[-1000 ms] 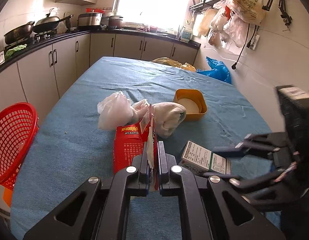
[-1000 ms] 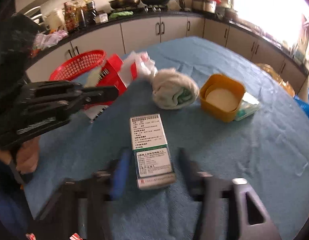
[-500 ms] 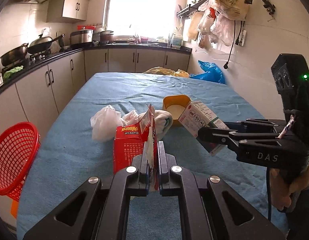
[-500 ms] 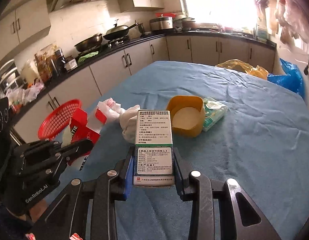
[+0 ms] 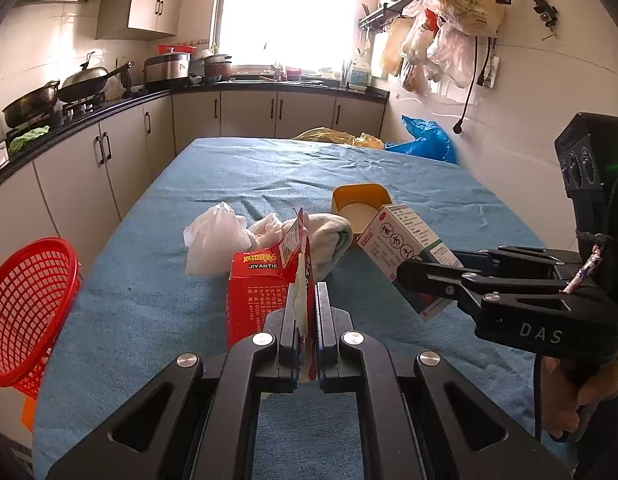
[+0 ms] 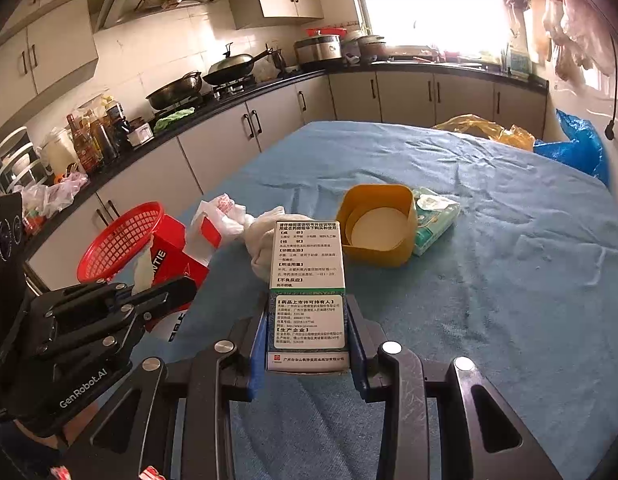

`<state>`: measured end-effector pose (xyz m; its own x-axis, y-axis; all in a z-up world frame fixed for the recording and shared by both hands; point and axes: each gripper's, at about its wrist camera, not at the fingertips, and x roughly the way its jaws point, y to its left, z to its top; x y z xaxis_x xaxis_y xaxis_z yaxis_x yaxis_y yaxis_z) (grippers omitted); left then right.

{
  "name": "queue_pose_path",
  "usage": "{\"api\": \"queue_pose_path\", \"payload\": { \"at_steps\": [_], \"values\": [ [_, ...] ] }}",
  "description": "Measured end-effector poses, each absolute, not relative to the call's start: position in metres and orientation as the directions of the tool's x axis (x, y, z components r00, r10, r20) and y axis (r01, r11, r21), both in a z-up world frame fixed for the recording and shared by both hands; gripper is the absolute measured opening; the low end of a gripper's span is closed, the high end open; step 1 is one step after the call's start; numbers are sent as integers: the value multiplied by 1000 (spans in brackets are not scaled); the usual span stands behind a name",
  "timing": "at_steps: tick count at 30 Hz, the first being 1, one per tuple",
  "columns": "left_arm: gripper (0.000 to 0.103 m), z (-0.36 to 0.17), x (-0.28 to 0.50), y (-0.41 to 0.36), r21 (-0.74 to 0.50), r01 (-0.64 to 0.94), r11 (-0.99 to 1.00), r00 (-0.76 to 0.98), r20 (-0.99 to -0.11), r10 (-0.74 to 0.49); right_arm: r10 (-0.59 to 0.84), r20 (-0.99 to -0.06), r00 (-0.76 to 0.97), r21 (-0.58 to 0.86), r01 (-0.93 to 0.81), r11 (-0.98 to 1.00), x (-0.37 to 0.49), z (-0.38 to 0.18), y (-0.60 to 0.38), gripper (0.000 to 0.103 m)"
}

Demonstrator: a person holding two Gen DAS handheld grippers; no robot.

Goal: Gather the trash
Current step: 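Lift both held boxes above the table and hold them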

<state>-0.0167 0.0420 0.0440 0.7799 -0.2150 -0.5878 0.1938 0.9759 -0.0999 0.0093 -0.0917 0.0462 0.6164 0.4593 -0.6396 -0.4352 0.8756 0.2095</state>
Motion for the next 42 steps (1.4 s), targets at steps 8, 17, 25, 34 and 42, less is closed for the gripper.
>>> {"api": "queue_pose_path", "payload": {
  "at_steps": [8, 17, 25, 34, 42],
  "values": [
    [6, 42, -15, 41, -94, 187, 978, 776, -596, -206, 461, -635, 619, 207, -439, 874, 8, 46, -91, 37],
    [6, 38, -16, 42, -85, 184, 979, 774, -601, -197, 459, -631, 626, 207, -435, 876, 7, 48, -92, 37],
    [6, 37, -15, 43, -81, 181, 980, 774, -603, -193, 461, -625, 630, 214, -430, 877, 7, 50, -94, 37],
    [6, 37, -15, 42, -80, 180, 980, 774, -603, -191, 460, -621, 634, 217, -425, 879, 7, 52, -96, 37],
    [6, 35, -17, 48, -72, 174, 982, 778, -601, -182, 456, -611, 647, 237, -400, 885, 8, 55, -102, 37]
  ]
}}
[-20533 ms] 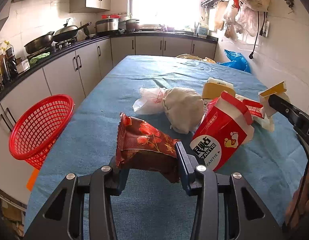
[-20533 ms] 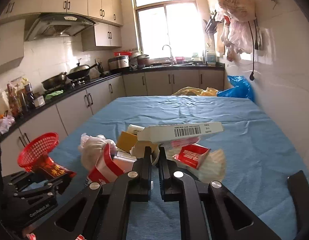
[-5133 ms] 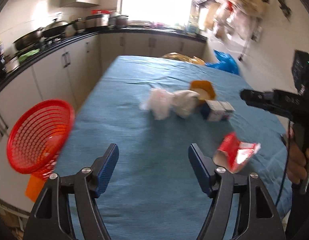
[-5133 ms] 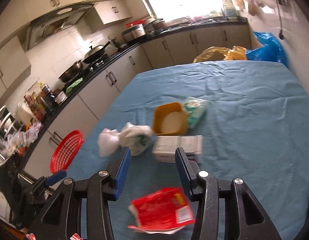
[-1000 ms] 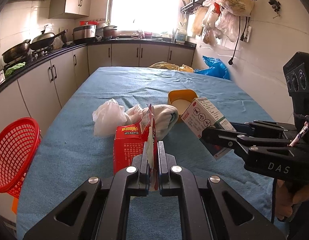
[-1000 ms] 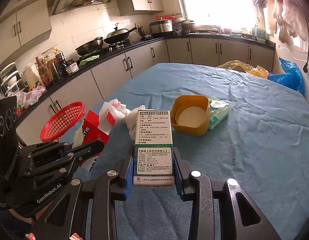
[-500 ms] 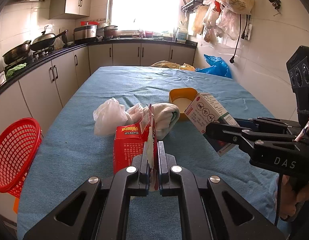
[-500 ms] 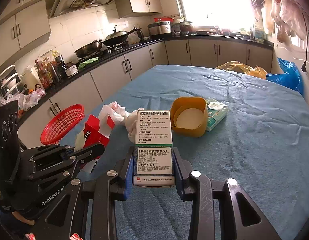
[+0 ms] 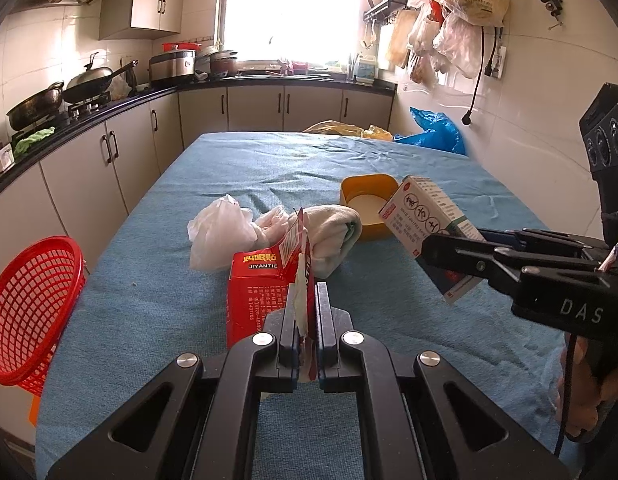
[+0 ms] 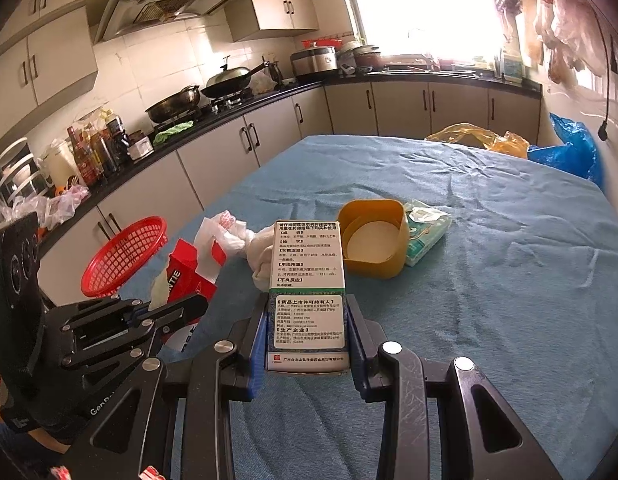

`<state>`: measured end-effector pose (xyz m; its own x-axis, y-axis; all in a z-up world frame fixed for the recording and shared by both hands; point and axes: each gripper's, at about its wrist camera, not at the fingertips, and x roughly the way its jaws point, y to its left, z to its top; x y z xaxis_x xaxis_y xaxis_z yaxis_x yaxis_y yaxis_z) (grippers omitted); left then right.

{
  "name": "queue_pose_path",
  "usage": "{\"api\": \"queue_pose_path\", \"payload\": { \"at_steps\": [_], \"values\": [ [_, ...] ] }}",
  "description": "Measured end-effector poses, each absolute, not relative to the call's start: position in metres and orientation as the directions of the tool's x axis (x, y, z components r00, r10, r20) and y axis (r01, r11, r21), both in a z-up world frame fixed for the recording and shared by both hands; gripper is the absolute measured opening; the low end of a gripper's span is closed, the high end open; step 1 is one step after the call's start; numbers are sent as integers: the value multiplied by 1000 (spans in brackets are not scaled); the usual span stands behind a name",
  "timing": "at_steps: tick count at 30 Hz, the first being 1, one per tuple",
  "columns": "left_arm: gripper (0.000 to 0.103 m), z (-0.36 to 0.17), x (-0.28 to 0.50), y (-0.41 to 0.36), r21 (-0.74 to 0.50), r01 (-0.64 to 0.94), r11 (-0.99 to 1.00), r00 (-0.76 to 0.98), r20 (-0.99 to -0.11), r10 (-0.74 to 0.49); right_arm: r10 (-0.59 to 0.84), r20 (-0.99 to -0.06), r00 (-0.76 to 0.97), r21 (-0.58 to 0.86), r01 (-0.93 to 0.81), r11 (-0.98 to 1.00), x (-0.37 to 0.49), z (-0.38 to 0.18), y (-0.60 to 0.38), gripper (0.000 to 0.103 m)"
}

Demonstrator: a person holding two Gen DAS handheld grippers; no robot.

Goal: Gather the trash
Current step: 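Lift both held boxes above the table and hold them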

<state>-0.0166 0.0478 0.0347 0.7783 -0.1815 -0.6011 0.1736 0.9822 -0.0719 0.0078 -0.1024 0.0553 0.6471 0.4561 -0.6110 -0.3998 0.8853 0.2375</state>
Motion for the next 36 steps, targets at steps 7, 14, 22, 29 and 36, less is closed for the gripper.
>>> {"api": "queue_pose_path", "payload": {
  "at_steps": [7, 14, 22, 29, 36],
  "values": [
    [6, 37, -30, 48, -33, 137, 990, 800, -586, -130, 454, -578, 678, 304, -338, 891, -12, 62, -120, 37],
    [6, 45, -52, 53, 10, 107, 994, 822, -563, -83, 458, -558, 692, 309, -339, 889, -38, 69, -116, 37],
    [6, 51, -66, 62, 26, 77, 997, 834, -550, -50, 465, -555, 690, 295, -359, 885, -52, 75, -105, 37],
    [6, 57, -73, 64, 23, 68, 997, 842, -538, -45, 464, -556, 689, 278, -372, 886, -60, 80, -96, 37],
    [6, 62, -78, 70, 11, 60, 998, 848, -527, -45, 463, -560, 687, 266, -380, 886, -64, 83, -88, 37]
  ]
}}
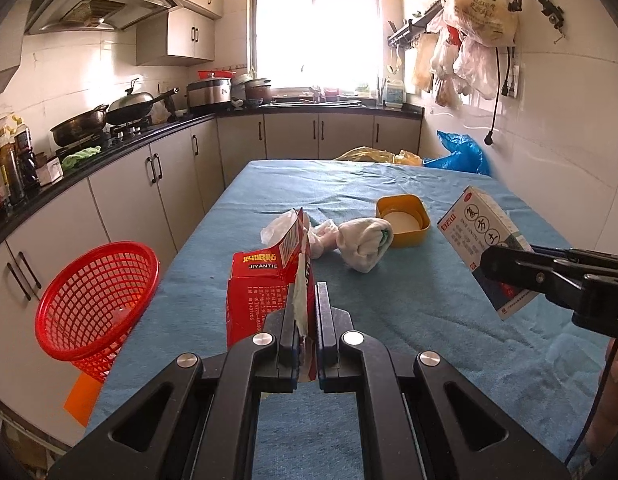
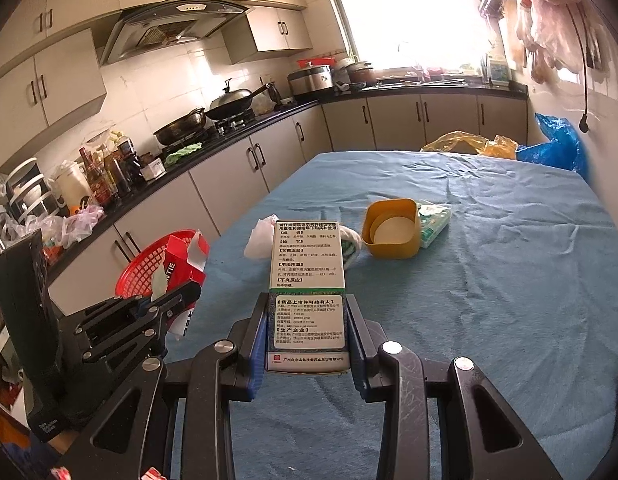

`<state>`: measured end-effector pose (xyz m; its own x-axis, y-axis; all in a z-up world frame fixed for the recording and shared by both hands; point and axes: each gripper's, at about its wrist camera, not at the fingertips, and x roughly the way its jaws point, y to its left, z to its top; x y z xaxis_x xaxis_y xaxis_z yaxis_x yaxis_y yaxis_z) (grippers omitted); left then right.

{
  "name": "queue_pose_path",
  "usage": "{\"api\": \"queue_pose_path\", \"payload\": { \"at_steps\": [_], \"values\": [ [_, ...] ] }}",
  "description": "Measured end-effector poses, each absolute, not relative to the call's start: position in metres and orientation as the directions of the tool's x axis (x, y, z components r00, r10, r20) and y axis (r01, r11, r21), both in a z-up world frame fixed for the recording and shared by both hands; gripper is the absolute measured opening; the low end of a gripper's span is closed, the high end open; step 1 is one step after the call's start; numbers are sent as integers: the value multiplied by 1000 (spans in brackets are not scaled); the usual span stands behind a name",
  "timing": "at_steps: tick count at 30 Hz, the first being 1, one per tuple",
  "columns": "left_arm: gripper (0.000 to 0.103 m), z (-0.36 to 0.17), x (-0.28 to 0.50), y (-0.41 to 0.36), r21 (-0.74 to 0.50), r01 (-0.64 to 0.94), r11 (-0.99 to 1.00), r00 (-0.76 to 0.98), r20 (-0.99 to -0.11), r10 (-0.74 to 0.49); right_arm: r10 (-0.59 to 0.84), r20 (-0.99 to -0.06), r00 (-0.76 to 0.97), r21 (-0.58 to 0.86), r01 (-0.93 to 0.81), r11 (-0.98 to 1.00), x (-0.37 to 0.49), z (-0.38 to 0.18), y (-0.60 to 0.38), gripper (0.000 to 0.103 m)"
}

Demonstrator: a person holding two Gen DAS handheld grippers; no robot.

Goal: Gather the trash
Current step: 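Lift both held boxes above the table and hold them, then carry both boxes over the red basket and open both tools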

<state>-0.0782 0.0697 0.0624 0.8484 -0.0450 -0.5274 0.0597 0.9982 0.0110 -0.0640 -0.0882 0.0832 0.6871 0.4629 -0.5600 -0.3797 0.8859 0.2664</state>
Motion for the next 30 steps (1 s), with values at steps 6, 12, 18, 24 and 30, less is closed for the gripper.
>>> {"api": "queue_pose_path", "payload": {
  "at_steps": [6, 12, 18, 24, 30],
  "values": [
    [6, 67, -82, 76, 2, 48, 999, 854, -520, -40, 465, -564, 682, 260, -388, 884, -65, 84, -82, 37],
    [6, 70, -84, 81, -5, 36, 999, 857, -514, -34, 468, -569, 676, 254, -397, 882, -66, 85, -74, 37],
    [6, 73, -85, 88, -14, 27, 1000, 860, -510, -30, 472, -575, 668, 251, -405, 879, -64, 85, -69, 37],
    [6, 76, -84, 98, -33, 14, 999, 860, -509, -29, 476, -585, 657, 240, -420, 875, -59, 86, -59, 37],
    [6, 87, -85, 128, -97, -9, 995, 861, -507, -42, 499, -599, 627, 238, -455, 858, -50, 93, -35, 37]
  ]
}}
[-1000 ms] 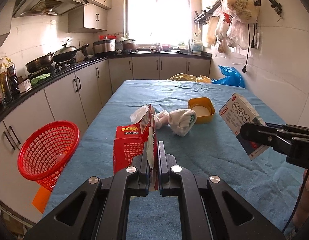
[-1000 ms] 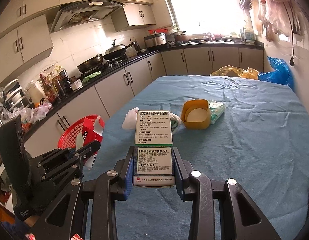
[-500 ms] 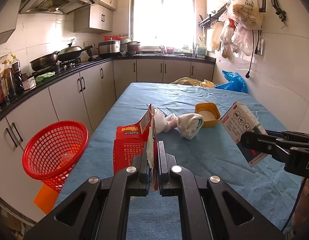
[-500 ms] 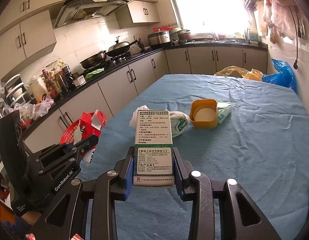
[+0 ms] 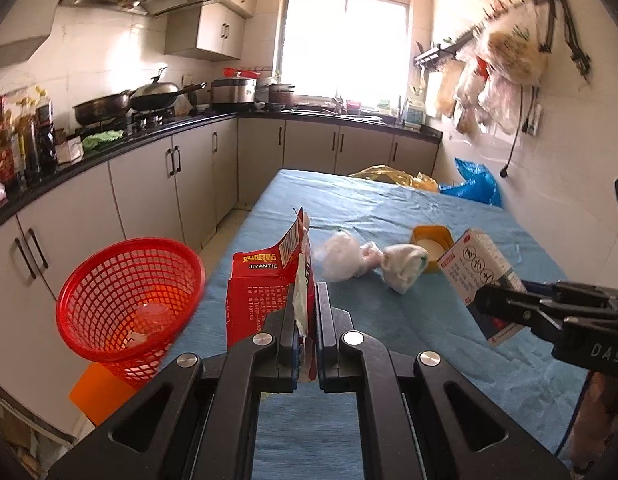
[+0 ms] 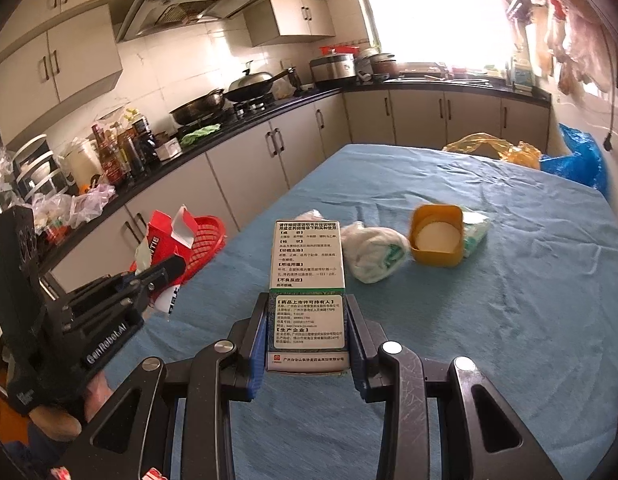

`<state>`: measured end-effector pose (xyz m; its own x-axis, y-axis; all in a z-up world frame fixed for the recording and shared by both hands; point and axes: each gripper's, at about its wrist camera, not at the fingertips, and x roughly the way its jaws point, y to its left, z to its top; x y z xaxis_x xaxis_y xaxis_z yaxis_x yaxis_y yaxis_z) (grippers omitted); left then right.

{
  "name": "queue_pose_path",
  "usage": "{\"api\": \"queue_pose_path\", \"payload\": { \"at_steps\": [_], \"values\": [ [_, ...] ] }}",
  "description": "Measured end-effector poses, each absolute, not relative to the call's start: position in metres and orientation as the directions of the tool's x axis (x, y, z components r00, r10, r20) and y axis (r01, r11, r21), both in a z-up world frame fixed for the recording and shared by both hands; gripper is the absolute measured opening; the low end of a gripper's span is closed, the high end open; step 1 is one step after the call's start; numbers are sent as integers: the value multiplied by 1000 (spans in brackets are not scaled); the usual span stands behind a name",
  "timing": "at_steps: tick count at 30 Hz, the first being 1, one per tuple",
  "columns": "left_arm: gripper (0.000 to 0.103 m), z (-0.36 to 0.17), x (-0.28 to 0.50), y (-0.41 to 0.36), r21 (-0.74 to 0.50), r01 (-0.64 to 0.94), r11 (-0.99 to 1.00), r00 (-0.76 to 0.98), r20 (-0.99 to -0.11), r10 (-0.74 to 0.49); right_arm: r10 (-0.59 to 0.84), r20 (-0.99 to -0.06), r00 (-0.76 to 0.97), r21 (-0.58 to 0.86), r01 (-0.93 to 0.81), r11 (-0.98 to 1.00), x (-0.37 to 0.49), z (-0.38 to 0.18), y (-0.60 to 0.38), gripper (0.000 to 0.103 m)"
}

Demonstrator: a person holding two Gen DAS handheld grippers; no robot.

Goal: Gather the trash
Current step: 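Carry both boxes over the red basket and open both tools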

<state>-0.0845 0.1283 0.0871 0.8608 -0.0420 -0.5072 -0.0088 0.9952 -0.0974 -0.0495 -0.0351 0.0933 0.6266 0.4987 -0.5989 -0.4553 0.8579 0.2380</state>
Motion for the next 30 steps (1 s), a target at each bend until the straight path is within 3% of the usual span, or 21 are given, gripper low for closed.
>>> {"api": "queue_pose_path", "payload": {
  "at_steps": [18, 30],
  "values": [
    [6, 82, -65, 291, -216, -237, 947, 815, -575, 73, 604, -672, 429, 277, -610, 742, 10, 98, 118, 37],
    [6, 62, -38, 324, -242, -265, 933, 783, -619, 62, 626, -700, 345, 330, -621, 711, 58, 81, 200, 39]
  ]
}}
